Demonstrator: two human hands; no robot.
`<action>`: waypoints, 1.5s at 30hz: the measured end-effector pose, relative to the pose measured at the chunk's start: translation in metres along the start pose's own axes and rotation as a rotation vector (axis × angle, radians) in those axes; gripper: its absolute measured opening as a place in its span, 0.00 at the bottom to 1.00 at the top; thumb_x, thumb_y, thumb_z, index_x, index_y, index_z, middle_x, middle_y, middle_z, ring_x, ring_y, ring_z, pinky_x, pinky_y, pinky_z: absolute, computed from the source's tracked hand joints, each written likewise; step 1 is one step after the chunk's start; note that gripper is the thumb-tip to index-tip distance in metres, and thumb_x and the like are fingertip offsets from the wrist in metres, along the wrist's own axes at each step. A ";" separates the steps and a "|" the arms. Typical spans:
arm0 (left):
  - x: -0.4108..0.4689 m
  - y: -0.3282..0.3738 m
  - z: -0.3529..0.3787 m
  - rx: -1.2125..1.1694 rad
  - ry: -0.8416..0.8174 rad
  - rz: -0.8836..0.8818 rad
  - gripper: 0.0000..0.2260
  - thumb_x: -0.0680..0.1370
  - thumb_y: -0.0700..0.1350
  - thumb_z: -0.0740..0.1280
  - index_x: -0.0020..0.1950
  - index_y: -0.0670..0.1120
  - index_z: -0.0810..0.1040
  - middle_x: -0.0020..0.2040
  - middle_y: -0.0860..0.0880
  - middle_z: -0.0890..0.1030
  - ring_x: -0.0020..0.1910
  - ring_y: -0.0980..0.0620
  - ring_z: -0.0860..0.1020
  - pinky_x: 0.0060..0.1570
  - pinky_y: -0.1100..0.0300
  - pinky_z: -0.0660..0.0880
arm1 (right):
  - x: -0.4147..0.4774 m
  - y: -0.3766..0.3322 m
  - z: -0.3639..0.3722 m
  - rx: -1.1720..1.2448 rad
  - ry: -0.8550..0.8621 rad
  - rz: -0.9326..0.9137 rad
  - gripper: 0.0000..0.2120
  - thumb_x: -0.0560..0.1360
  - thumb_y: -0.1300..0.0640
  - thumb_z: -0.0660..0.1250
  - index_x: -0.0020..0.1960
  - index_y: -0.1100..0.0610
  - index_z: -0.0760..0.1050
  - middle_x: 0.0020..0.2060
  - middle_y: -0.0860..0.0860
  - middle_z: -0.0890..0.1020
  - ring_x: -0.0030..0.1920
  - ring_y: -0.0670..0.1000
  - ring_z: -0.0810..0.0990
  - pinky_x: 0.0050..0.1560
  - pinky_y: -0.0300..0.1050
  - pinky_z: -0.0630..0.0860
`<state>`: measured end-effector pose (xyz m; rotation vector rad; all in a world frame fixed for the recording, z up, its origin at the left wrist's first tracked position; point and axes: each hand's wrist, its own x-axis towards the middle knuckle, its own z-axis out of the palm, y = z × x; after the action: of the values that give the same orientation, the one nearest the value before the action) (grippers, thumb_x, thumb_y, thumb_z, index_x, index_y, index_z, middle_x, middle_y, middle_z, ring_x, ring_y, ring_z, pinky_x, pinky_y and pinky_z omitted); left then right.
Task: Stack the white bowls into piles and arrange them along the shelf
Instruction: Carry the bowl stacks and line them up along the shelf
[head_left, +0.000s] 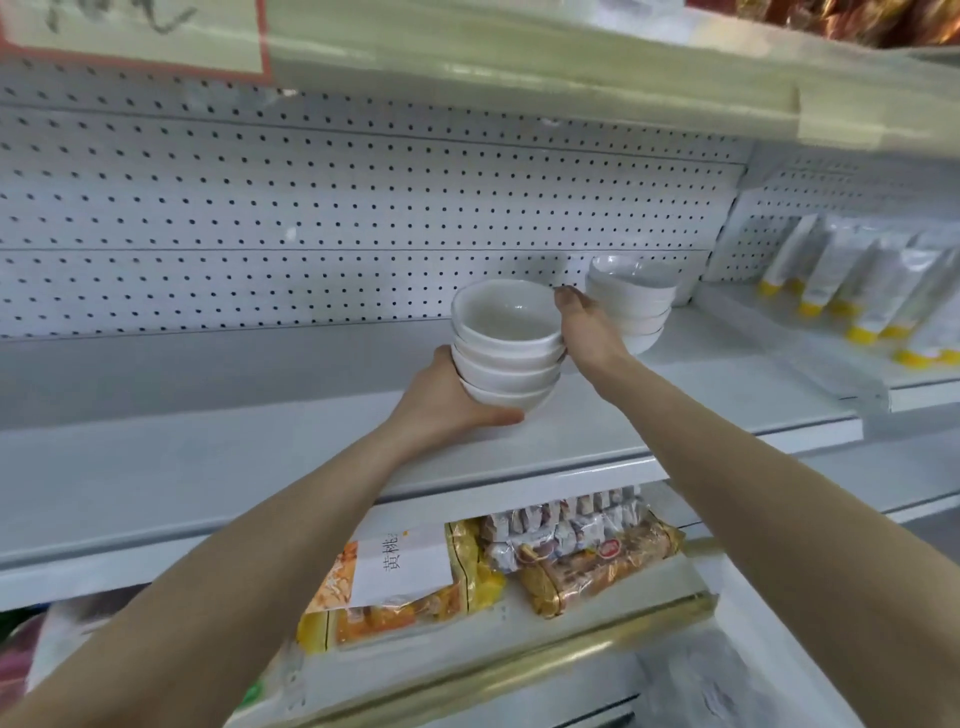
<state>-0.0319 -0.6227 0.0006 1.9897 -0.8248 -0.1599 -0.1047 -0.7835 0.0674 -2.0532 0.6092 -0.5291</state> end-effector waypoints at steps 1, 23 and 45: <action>0.006 0.000 0.003 0.013 0.003 -0.017 0.31 0.58 0.57 0.81 0.57 0.55 0.73 0.46 0.62 0.79 0.42 0.66 0.77 0.37 0.68 0.72 | 0.008 0.002 -0.001 0.005 0.000 -0.005 0.20 0.79 0.46 0.48 0.59 0.51 0.74 0.58 0.54 0.80 0.59 0.59 0.75 0.63 0.56 0.71; 0.113 -0.031 0.028 -0.028 -0.087 -0.017 0.38 0.57 0.62 0.81 0.62 0.63 0.69 0.59 0.61 0.79 0.58 0.60 0.78 0.57 0.53 0.77 | 0.106 0.028 0.004 0.029 0.073 -0.006 0.19 0.82 0.55 0.49 0.62 0.57 0.75 0.57 0.57 0.79 0.60 0.58 0.74 0.62 0.51 0.68; 0.079 -0.015 -0.003 0.391 0.033 -0.104 0.39 0.69 0.60 0.75 0.75 0.49 0.63 0.71 0.50 0.70 0.70 0.49 0.68 0.67 0.53 0.67 | 0.090 0.015 -0.010 -0.363 0.111 -0.261 0.18 0.84 0.58 0.47 0.68 0.60 0.68 0.56 0.61 0.79 0.57 0.62 0.77 0.53 0.47 0.67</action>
<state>0.0367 -0.6635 0.0065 2.3976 -0.7747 -0.0253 -0.0424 -0.8514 0.0713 -2.4800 0.5332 -0.7310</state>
